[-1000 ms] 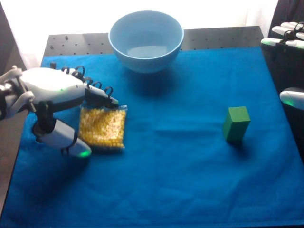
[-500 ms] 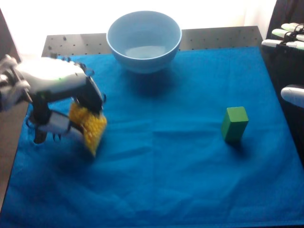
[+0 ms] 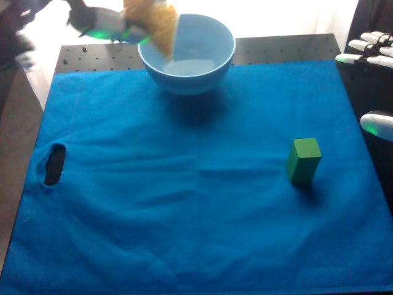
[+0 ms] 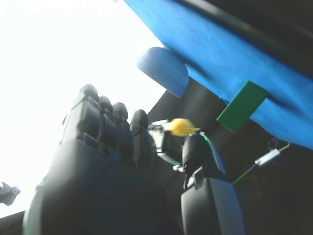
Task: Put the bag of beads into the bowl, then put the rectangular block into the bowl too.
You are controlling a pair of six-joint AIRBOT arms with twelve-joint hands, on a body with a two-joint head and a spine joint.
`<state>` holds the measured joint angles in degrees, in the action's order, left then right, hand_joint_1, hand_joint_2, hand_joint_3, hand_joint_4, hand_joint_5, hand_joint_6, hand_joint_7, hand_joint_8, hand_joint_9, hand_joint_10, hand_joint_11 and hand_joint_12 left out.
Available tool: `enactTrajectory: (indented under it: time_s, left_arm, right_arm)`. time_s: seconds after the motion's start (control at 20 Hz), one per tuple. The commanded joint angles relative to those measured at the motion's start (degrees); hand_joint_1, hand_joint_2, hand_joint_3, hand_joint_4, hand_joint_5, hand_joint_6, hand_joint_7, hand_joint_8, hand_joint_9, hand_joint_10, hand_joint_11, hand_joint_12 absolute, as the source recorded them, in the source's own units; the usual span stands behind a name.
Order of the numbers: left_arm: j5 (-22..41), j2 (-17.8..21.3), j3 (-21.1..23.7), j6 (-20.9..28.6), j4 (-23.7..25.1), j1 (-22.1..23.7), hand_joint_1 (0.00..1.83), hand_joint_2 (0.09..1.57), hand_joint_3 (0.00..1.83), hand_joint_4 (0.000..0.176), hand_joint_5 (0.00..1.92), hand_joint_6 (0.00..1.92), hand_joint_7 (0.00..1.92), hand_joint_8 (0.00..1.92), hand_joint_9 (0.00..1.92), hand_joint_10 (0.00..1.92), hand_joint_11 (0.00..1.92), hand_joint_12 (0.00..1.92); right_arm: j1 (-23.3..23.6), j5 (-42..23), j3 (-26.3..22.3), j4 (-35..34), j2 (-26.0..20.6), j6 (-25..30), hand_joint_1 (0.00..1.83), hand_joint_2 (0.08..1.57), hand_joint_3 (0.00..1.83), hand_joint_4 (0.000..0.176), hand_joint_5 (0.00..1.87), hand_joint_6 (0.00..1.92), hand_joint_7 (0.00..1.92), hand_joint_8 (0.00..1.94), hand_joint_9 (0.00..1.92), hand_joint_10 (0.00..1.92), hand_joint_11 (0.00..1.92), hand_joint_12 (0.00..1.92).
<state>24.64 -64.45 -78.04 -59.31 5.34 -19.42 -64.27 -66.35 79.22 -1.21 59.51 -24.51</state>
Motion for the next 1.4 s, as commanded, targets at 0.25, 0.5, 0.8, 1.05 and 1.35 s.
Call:
enactTrajectory:
  time_s: [0.25, 0.5, 0.8, 1.05, 1.35]
  left_arm:
    - [-3.42, -13.99, -16.27, -0.28, -8.33, 2.12, 0.98, 1.07, 0.00, 0.000, 0.87, 0.33, 0.85, 0.66, 0.75, 0.83, 0.39, 1.61]
    - [-4.41, -13.10, -16.21, -0.29, -8.56, 1.62, 0.72, 0.91, 0.00, 0.104, 0.34, 0.00, 0.51, 0.00, 0.51, 0.10, 0.00, 1.11]
    - [5.70, 1.32, 0.24, -0.29, -3.15, -2.12, 0.65, 0.91, 0.00, 0.159, 0.27, 0.00, 0.42, 0.00, 0.41, 0.00, 0.00, 1.04]
    - [22.14, 14.20, 14.73, -0.09, -9.09, -17.62, 0.80, 0.93, 0.00, 0.108, 0.27, 0.00, 0.36, 0.00, 0.36, 0.00, 0.00, 0.97]
    - [36.89, 18.20, 23.01, 3.01, -14.72, -33.23, 0.82, 0.93, 0.00, 0.112, 0.16, 0.00, 0.20, 0.00, 0.12, 0.00, 0.00, 0.49]
  right_arm:
    - [1.73, -6.84, 1.96, -0.90, 1.47, 0.12, 0.58, 1.31, 0.00, 0.018, 0.23, 0.00, 0.10, 0.00, 0.02, 0.00, 0.00, 0.00]
    - [2.98, -6.87, 2.24, 0.85, 1.75, 0.12, 0.50, 1.31, 0.00, 0.022, 0.17, 0.00, 0.05, 0.00, 0.01, 0.00, 0.00, 0.00]
    - [3.36, -9.11, -0.59, 4.38, -0.03, 0.12, 0.47, 1.31, 0.00, 0.017, 0.12, 0.00, 0.02, 0.00, 0.00, 0.00, 0.02, 0.01]
    - [3.43, -11.20, -3.11, 6.44, -1.08, 0.12, 0.45, 1.21, 0.00, 0.029, 0.08, 0.00, 0.00, 0.00, 0.00, 0.00, 0.00, 0.00]
    - [3.46, -9.12, -3.03, 7.80, 0.96, 0.12, 0.59, 1.05, 0.00, 0.000, 0.10, 0.00, 0.04, 0.00, 0.02, 0.00, 0.07, 0.05]
